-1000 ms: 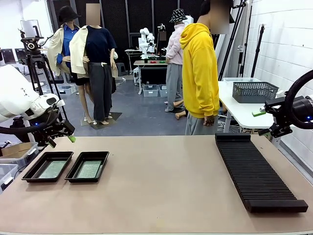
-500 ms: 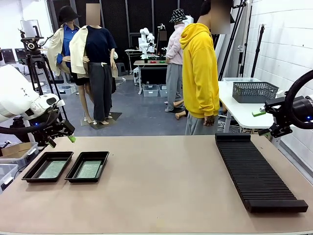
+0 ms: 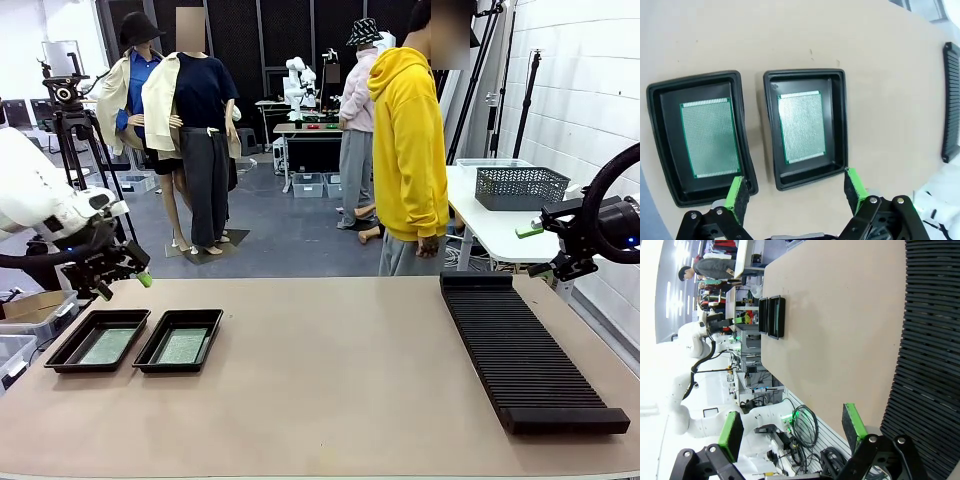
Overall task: Inspect and transfer BCBs to ESD trays.
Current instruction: Pick up the ESD tray and place it on the left side of the table.
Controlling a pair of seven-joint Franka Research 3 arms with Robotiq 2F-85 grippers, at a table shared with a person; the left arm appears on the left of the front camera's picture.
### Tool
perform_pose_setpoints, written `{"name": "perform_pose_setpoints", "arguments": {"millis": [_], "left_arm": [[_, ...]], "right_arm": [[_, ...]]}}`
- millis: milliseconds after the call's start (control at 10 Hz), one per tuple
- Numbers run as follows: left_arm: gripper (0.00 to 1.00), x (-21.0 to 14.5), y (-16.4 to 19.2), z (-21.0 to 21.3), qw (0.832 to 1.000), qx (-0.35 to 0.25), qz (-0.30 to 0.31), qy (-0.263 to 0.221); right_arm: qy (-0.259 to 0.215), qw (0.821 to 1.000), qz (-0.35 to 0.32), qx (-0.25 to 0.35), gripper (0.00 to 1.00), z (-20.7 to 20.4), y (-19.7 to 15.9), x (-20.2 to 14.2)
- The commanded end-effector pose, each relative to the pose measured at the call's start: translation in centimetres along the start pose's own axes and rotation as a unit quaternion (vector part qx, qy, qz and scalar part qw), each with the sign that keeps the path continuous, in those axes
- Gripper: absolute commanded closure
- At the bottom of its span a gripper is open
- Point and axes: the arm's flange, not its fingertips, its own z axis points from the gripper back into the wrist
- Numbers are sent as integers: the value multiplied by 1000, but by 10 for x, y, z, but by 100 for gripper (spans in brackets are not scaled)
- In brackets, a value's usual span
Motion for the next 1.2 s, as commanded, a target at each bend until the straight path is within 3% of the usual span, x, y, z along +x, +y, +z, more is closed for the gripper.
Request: {"name": "perform_pose_setpoints", "arguments": {"millis": [0, 200, 300, 600, 800, 1000, 1100], "left_arm": [[0, 7, 35, 34, 998, -58, 11, 12], [0, 12, 69, 62, 988, -153, 28, 20], [0, 10, 82, 75, 973, -229, 36, 14], [0, 1, 113, 85, 941, -332, 56, 21], [0, 1, 123, 83, 925, -375, 61, 32], [0, 0, 134, 79, 898, -434, 52, 56], [0, -2, 139, 79, 897, -435, 56, 54]], "right_arm": [[-4, 1000, -2, -6, 0, -2, 1, -3], [-4, 1000, -2, -6, 0, -2, 1, -3], [-4, 1000, -2, -6, 0, -2, 1, -3], [-4, 1000, -2, -6, 0, -2, 1, -3], [-4, 1000, -2, -6, 0, -2, 1, -3], [-4, 1000, -2, -6, 0, -2, 1, -3], [-4, 1000, -2, -6, 0, -2, 1, -3]]}}
